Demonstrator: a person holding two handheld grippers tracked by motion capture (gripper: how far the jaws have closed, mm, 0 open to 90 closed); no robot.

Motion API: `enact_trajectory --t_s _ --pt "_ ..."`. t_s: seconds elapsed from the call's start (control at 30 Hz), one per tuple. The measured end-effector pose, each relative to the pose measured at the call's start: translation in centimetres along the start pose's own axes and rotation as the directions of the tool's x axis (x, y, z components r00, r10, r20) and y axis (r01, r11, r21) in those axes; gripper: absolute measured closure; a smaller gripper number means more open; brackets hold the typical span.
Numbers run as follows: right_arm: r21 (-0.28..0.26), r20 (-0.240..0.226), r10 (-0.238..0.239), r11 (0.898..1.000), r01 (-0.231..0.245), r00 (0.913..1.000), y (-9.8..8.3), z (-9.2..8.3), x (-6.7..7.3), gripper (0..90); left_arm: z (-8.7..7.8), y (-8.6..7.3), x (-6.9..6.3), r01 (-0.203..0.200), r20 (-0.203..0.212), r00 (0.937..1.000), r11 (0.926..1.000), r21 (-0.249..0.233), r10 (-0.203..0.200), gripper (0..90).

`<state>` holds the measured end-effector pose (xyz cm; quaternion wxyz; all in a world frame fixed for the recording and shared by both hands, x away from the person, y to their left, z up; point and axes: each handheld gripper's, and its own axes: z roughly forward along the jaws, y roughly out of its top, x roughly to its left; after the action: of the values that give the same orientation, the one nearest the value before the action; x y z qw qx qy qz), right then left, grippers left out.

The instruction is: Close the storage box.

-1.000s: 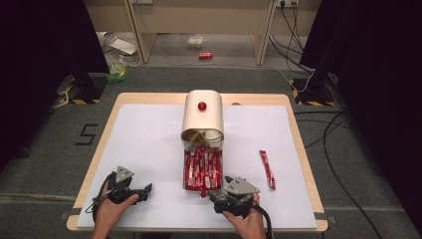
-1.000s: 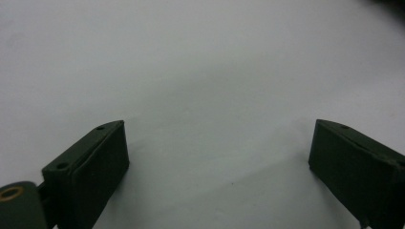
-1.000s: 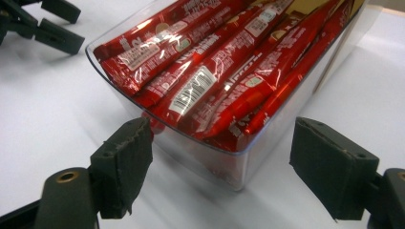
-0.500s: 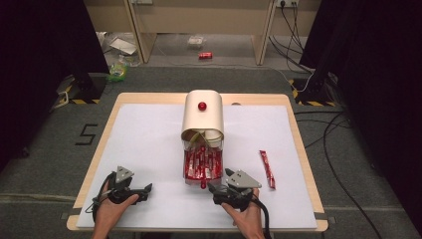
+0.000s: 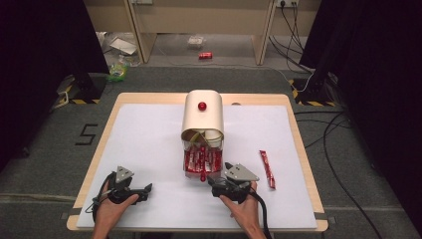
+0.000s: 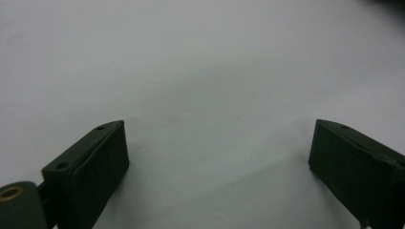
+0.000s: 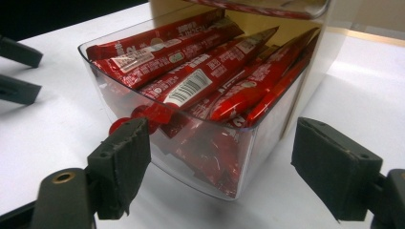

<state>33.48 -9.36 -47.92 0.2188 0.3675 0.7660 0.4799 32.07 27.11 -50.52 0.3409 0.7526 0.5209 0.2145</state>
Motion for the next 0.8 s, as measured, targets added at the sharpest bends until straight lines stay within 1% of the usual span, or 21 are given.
enact_trajectory --t_s 0.1,0.27,0.33,0.43,0.5,0.63,0.7,0.73,0.8 --pt "-0.003 0.003 0.011 1.000 -0.011 0.9999 0.1 0.5 -0.2 21.3 0.0 0.0 0.0 0.000 0.000 1.0000 1.0000 0.000 0.000 5.5" --pt "-0.001 0.010 -0.002 1.000 0.002 0.9999 0.4 1.0 -0.6 21.0 0.0 0.0 0.0 0.000 0.000 1.0000 1.0000 0.000 0.000 5.5" --pt "-0.004 0.012 0.003 1.000 -0.003 0.9999 0.4 1.2 -0.8 21.2 0.0 0.0 0.0 0.000 0.000 1.0000 1.0000 0.000 0.000 5.5" --pt "-0.002 0.003 0.020 1.000 -0.020 0.9998 0.4 1.5 -1.0 21.0 0.0 0.0 0.0 0.000 0.000 1.0000 1.0000 0.000 0.000 5.4" --pt "-0.003 0.005 0.018 1.000 -0.018 0.9998 0.4 1.6 -1.2 21.0 0.0 0.0 0.0 0.000 0.000 1.0000 1.0000 0.000 0.000 5.5" --pt "-0.002 0.001 0.034 0.999 -0.034 0.9994 0.4 1.9 -1.4 21.0 0.0 0.0 0.0 0.000 0.000 1.0000 1.0000 0.000 0.000 5.5" --pt "0.000 0.005 0.031 1.000 -0.031 0.9995 0.4 2.0 -1.6 20.9 0.0 0.0 0.0 0.000 0.000 1.0000 1.0000 0.000 0.000 5.5" --pt "-0.002 -0.001 0.039 0.999 -0.039 0.9993 0.4 2.1 -1.7 20.8 0.0 0.0 0.0 0.001 0.000 1.0000 1.0000 0.000 -0.001 5.5" --pt "-0.002 0.003 0.047 0.999 -0.047 0.9989 0.5 2.2 -1.8 21.0 0.0 0.0 0.0 0.000 0.000 1.0000 1.0000 0.000 0.000 5.4"
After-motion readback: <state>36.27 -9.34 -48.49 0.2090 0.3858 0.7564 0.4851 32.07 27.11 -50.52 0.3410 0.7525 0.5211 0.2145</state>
